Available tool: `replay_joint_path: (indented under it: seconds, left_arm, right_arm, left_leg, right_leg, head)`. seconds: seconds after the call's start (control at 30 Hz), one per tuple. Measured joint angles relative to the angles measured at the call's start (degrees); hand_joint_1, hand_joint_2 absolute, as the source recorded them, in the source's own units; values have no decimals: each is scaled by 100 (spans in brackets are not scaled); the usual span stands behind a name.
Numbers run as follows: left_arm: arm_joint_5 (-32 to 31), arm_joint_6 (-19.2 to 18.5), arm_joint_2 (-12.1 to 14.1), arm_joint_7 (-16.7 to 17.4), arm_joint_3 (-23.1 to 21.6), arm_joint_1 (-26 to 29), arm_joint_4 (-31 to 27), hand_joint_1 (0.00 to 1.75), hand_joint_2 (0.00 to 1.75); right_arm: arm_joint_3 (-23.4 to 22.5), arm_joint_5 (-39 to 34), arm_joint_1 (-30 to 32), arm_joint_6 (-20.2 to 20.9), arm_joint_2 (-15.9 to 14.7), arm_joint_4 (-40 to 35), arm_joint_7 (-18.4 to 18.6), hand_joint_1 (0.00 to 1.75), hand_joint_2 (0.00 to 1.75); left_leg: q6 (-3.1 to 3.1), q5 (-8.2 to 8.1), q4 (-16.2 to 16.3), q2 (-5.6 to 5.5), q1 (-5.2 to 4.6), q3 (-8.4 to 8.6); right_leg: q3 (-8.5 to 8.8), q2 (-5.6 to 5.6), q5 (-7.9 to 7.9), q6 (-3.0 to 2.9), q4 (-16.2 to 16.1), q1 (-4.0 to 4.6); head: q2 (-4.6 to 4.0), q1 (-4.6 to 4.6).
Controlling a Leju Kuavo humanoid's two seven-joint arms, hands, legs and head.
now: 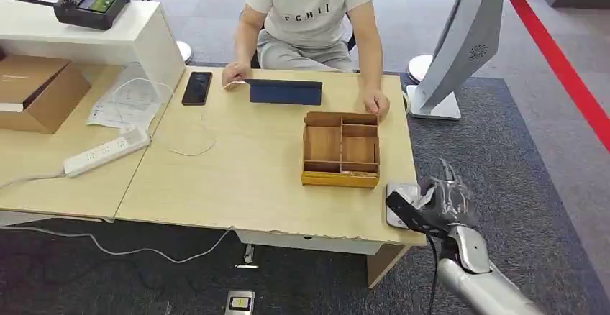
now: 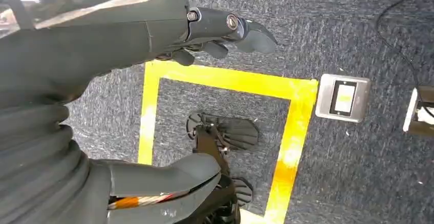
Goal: Pass the card to the sensor for recognition and then transmit it.
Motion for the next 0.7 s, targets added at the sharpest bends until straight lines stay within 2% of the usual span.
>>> replay_joint_path:
  seconds: [0.5, 0.63, 0.7]
  left_arm:
    - [-144, 50, -28, -59, 63, 127, -9, 0, 175]
    - [-214, 42, -28, 13, 68, 120, -9, 0, 175]
    - [-262, 7, -28, 39, 72, 121, -7, 0, 175]
  right_arm:
    - [-11, -140, 305, -107, 94, 129, 118, 175, 175]
    - [-28, 195, 269, -146, -20, 0, 315, 175, 175]
    - [-70, 541, 136, 88, -191, -248, 584, 175, 175]
  left_leg:
    - [0, 0, 0, 8, 0, 17]
    - [1, 1, 0, 8, -1, 17]
    - [2, 2, 0, 8, -7, 17]
  right_leg:
    - [14, 1, 0, 0, -2, 0]
    - [19, 1, 2, 1, -1, -1]
    - [15, 2, 7, 0, -1, -6]
  head:
    - [0, 0]
    - [0, 2]
    - [0, -2]
